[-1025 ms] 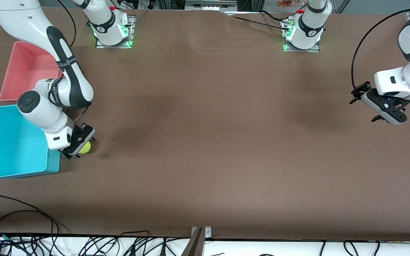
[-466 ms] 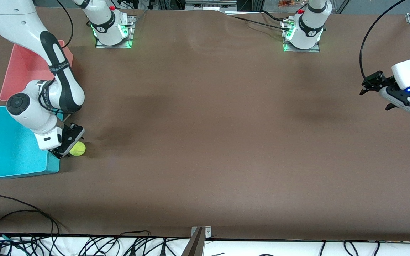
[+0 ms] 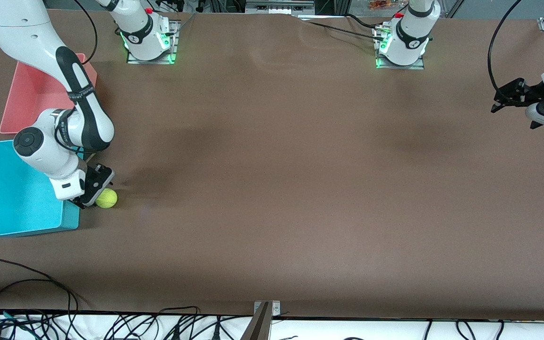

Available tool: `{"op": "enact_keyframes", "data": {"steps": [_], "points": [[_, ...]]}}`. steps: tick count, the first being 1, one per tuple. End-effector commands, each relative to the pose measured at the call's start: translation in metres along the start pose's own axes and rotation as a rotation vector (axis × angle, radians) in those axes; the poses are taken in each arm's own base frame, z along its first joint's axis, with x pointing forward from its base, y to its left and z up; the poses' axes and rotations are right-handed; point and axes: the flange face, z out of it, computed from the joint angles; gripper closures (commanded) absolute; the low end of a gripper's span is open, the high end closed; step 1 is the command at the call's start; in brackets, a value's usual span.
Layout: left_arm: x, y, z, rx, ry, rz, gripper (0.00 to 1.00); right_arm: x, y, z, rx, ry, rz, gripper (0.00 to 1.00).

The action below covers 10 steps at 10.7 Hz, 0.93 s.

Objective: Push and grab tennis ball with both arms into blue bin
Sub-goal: 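Close the right gripper on the ball while the left gripper returns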

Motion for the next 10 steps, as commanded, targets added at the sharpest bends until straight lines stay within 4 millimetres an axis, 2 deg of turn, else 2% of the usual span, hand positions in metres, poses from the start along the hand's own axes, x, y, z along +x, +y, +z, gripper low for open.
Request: {"op": "enact_keyframes", "data": {"steps": [1,3,4,5,7,8,10], "points": [[-0.003,0.022,-0.036,0.05,-0.035,-0.146,0.0,-0.002,0.003,0.008,0.018,0.031,0.052,0.21],[-0.005,0.032,-0.048,0.048,-0.035,-0.264,0.0,-0.003,0.001,0.011,0.036,0.063,0.114,0.26],[-0.006,0.044,-0.059,0.052,-0.033,-0.294,0.0,-0.005,0.002,0.013,0.037,0.067,0.099,0.35],[-0.004,0.055,-0.062,0.052,-0.038,-0.318,0.0,-0.01,0.004,0.011,0.036,0.067,0.101,0.5],[0.0,0.08,-0.073,0.061,-0.039,-0.372,0.0,-0.009,0.005,0.006,0.04,0.097,0.151,0.55],[-0.002,0.084,-0.079,0.055,-0.035,-0.403,0.0,-0.005,0.006,0.0,0.035,0.109,0.154,0.56],[-0.002,0.085,-0.08,0.052,-0.032,-0.412,0.0,0.004,0.012,-0.036,0.06,0.127,0.14,0.56]]}}
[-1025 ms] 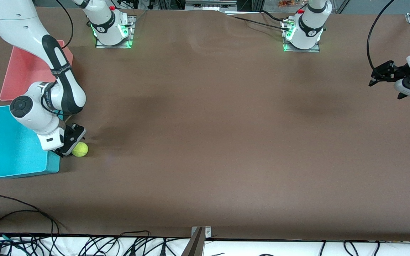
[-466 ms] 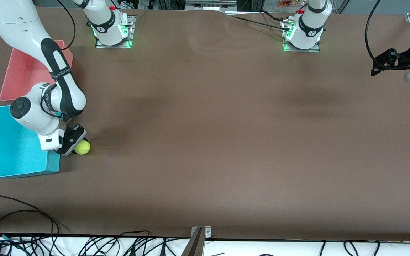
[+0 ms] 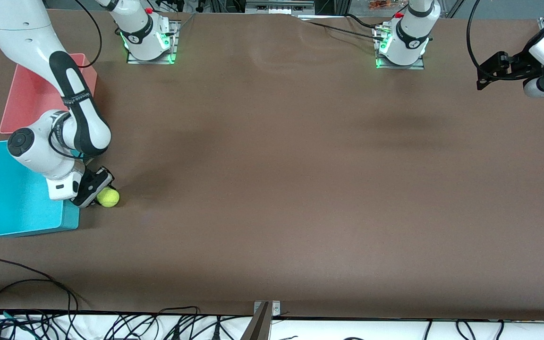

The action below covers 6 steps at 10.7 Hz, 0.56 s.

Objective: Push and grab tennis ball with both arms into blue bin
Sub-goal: 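Close the right gripper on the ball while the left gripper returns, then lift the ball with the right gripper over the blue bin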

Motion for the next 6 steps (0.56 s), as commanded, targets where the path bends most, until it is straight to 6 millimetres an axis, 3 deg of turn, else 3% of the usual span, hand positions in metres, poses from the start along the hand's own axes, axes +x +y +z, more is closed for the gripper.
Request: {"op": "enact_keyframes", "data": {"steps": [1,3,6], "points": [[-0.003,-0.003,-0.009,0.017,0.001,-0.032,0.0,0.021,0.007,-0.058,0.077,0.033,-0.021,0.56],[-0.003,-0.008,-0.009,0.016,0.002,-0.03,0.0,0.025,0.009,-0.098,0.098,0.031,-0.044,0.56],[-0.002,0.001,-0.008,0.018,-0.001,-0.015,0.0,-0.016,0.029,-0.157,0.06,-0.079,-0.11,0.56]]}}
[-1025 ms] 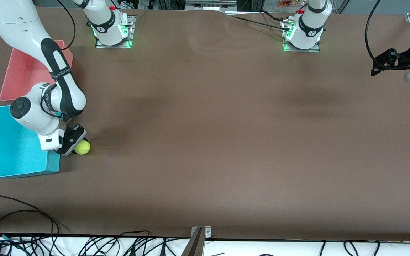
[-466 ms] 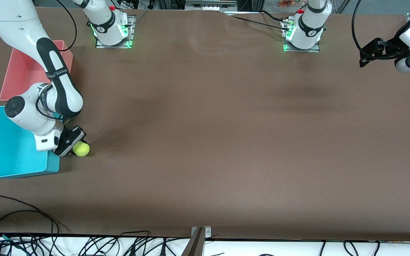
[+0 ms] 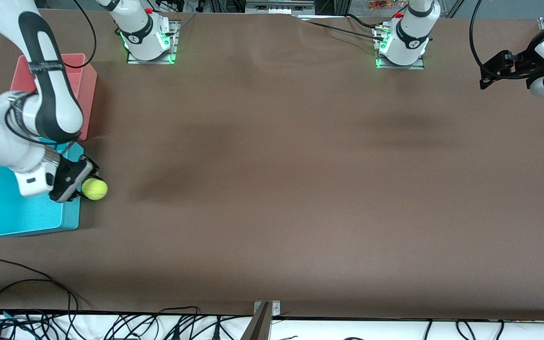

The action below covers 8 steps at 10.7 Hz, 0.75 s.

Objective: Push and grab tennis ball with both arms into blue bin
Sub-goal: 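Lift the ball with the right gripper over the blue bin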

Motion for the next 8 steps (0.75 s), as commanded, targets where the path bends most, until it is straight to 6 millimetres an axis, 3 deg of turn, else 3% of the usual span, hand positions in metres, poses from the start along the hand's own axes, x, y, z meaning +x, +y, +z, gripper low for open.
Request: {"op": "enact_keyframes", "data": {"steps": [1,4,6,8], "points": [[-0.001,0.006,-0.005,0.018,-0.004,-0.003,0.0,-0.044,0.011,-0.056,-0.012,-0.074,-0.041,0.56],[-0.001,0.007,-0.005,0.018,-0.004,0.003,0.0,-0.082,0.024,-0.074,-0.029,-0.105,-0.065,0.56],[0.0,0.0,-0.004,0.013,-0.005,-0.006,0.0,-0.122,0.033,-0.049,0.015,-0.146,-0.112,0.56],[-0.001,0.0,-0.004,0.015,-0.007,-0.007,0.0,-0.15,0.041,-0.028,0.035,-0.168,-0.126,0.56]]}}
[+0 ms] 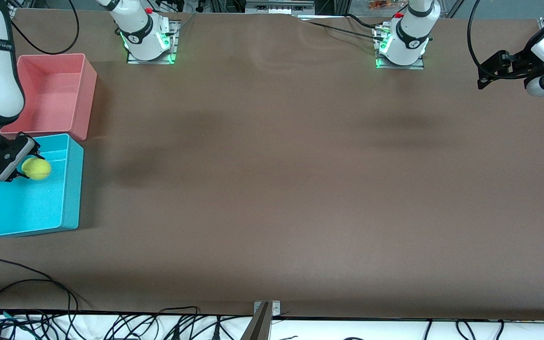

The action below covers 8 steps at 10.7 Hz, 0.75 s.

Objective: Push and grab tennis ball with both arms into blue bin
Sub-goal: 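Lift the ball with the right gripper over the blue bin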

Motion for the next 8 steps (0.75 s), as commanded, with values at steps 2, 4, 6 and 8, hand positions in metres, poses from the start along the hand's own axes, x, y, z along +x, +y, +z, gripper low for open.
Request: {"op": "enact_keyframes", "data": {"steps": [2,4,6,8], "points": [[-0.001,-0.006,-0.004,0.013,-0.007,-0.02,0.0,-0.036,0.007,0.055,0.061,-0.048,-0.046,0.55],[0.0,-0.01,-0.003,0.013,-0.013,-0.027,0.0,-0.044,0.005,0.093,0.117,-0.067,-0.043,0.53],[-0.001,-0.005,-0.003,0.005,-0.011,-0.023,0.0,-0.051,0.004,0.113,0.133,-0.078,-0.047,0.53],[-0.002,-0.005,-0.003,-0.008,-0.018,-0.024,0.0,-0.053,0.003,0.132,0.147,-0.091,-0.05,0.52]]}}
